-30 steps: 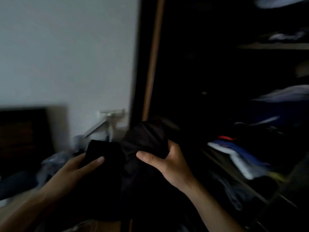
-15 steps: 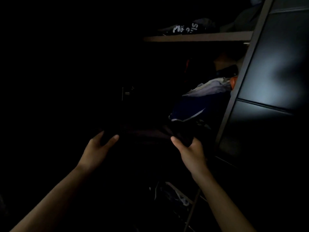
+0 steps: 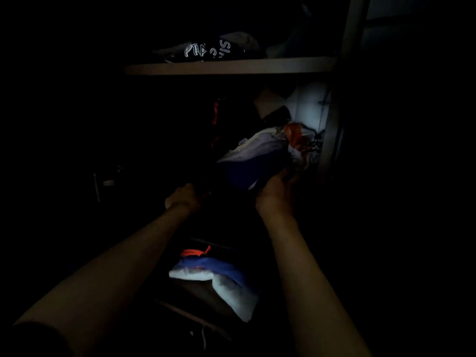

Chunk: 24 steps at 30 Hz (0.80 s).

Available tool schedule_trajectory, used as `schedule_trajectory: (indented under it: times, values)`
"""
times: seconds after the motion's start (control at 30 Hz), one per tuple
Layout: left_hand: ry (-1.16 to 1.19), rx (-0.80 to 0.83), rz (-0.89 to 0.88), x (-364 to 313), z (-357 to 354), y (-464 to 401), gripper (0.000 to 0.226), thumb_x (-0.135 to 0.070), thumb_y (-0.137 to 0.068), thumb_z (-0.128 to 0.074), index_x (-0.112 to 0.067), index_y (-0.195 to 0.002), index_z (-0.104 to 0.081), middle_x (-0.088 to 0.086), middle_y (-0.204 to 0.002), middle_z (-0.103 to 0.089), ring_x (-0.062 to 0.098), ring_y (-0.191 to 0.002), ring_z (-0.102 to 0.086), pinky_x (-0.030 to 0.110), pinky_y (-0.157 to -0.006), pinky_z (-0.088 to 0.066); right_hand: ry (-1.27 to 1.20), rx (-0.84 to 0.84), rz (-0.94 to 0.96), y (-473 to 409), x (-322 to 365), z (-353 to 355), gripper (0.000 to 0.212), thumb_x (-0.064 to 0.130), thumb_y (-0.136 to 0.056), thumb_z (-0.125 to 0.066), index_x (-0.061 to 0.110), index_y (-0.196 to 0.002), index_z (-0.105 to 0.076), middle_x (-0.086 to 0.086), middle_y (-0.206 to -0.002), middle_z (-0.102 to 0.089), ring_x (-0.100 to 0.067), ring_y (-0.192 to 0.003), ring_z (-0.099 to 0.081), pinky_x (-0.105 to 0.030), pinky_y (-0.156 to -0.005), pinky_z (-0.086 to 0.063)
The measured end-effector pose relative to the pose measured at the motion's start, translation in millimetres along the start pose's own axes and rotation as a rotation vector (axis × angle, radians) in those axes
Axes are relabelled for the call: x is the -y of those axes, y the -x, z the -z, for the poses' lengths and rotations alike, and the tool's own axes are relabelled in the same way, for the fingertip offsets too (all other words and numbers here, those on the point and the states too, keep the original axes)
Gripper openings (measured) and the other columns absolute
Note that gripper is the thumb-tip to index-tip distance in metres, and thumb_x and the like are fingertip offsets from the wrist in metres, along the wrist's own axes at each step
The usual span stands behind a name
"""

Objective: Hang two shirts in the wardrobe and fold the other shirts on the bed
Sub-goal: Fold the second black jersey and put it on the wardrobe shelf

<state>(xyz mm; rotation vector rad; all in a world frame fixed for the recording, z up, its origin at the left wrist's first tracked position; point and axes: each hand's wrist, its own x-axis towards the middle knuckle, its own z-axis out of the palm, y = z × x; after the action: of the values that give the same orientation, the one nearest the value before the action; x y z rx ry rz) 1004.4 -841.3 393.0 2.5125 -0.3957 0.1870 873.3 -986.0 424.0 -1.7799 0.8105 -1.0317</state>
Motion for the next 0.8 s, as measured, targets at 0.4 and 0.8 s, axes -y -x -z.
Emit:
schedule_trajectory:
  times: [0.4,0.8]
  values:
    - [0.035,0.302,-0.300,26.0,-72.2,42.2,0.079,-0.066,-0.098,-0.029,-0.008,-0.149,-0.041,0.011,-0.155,-0.042,0.024,-0.142,-0.040,0.027,-0.116,-0.023,1.025,0.739,0.335,44.7,-100.9,-30.2,0.091,0.059,-0.096,-0.048,0.015,-0.160,-0.001,-0.017,-0.166,-0.003,-0.036,-0.153,-0.008,-0.048,-0.124,-0.010]
    - [0.064,-0.059,0.014,83.5,-8.7,214.1,0.037,-0.025,-0.104,-0.051,-0.020,-0.140,-0.056,0.002,-0.142,-0.056,0.018,-0.132,-0.051,0.030,-0.112,-0.038,0.671,1.150,0.914,202.6,-85.9,-4.2,0.080,0.050,-0.093,-0.057,0.002,-0.151,-0.029,-0.022,-0.153,-0.037,-0.038,-0.141,-0.035,-0.048,-0.116,-0.030]
